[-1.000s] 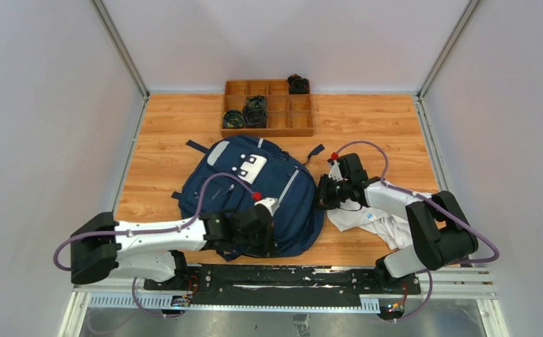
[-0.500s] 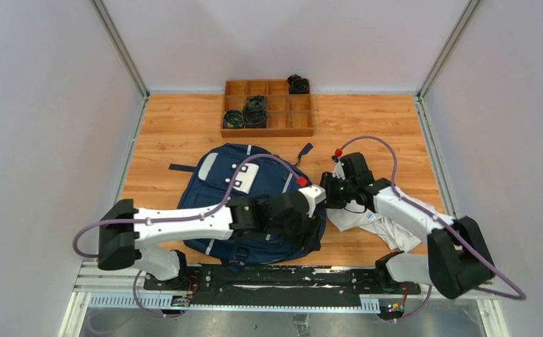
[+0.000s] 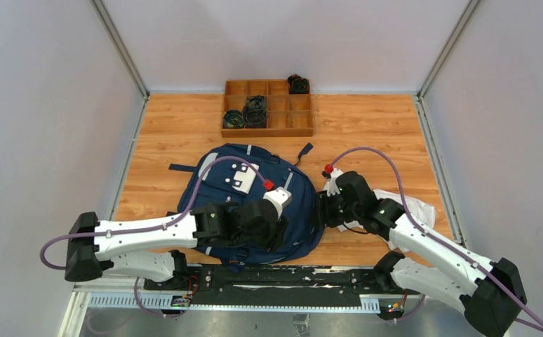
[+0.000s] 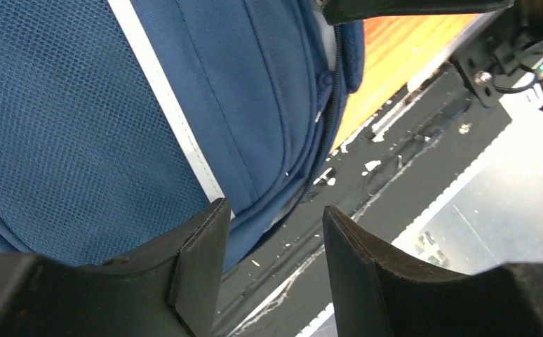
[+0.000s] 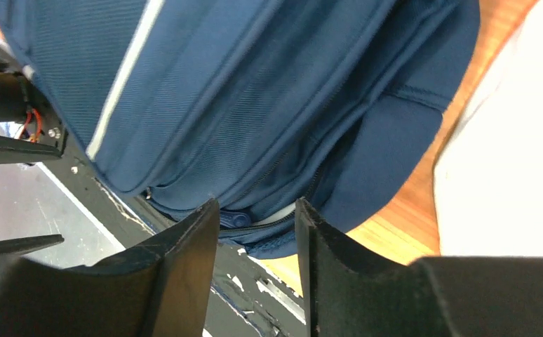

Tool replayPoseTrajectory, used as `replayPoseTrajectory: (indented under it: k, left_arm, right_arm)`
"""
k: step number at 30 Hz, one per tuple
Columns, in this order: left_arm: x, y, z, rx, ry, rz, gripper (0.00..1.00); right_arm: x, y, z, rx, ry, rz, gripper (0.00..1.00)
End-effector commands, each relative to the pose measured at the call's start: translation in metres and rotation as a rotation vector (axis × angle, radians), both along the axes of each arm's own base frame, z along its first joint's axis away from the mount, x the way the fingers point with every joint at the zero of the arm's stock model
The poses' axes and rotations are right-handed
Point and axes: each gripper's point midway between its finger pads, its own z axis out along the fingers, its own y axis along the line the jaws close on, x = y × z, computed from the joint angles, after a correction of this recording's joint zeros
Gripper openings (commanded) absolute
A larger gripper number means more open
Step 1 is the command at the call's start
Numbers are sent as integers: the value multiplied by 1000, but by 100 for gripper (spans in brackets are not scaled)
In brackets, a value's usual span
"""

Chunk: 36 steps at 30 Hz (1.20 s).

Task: Pack the student bag
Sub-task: Zip the student bag at the center of the board.

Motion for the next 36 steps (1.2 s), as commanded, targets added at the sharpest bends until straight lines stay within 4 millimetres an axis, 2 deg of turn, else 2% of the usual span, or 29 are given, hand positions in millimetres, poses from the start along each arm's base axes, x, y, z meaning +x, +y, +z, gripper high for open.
replayPoseTrajectory:
  k: [1, 3, 5, 7, 11, 15, 19, 25, 32, 36]
  left_arm:
    - [19, -13, 5, 41, -99, 8, 56]
    - [25, -29, 6, 65, -116, 1, 55]
    - [32, -46, 5, 84, -123, 6, 49]
    - [39, -55, -6, 135, -128, 19, 47]
    - [38, -62, -26, 207, -101, 3, 51]
    - [28, -57, -20, 207, -146, -47, 51]
    - [16, -46, -12, 268, -314, -155, 54]
    - [2, -32, -19, 362, -461, -212, 57]
    - [25, -20, -21, 491, -559, -6, 59]
    - [26, -17, -46, 595, -567, -30, 57]
  right_arm:
    - [-6, -9, -22, -67, 90, -74, 46]
    - [-2, -12, -27, -65, 125, -140, 43]
    - [3, -7, -30, 38, 191, -167, 37]
    - [15, -3, -27, 148, 235, -211, 32]
    - [30, -23, -24, 165, 257, -305, 30]
    - [40, -47, -19, 154, 212, -374, 32]
    - [46, -65, -19, 146, 193, -422, 34]
    - [48, -66, -21, 143, 216, -418, 36]
    - [46, -60, -25, 148, 260, -381, 37]
    - [45, -59, -26, 147, 263, -368, 38]
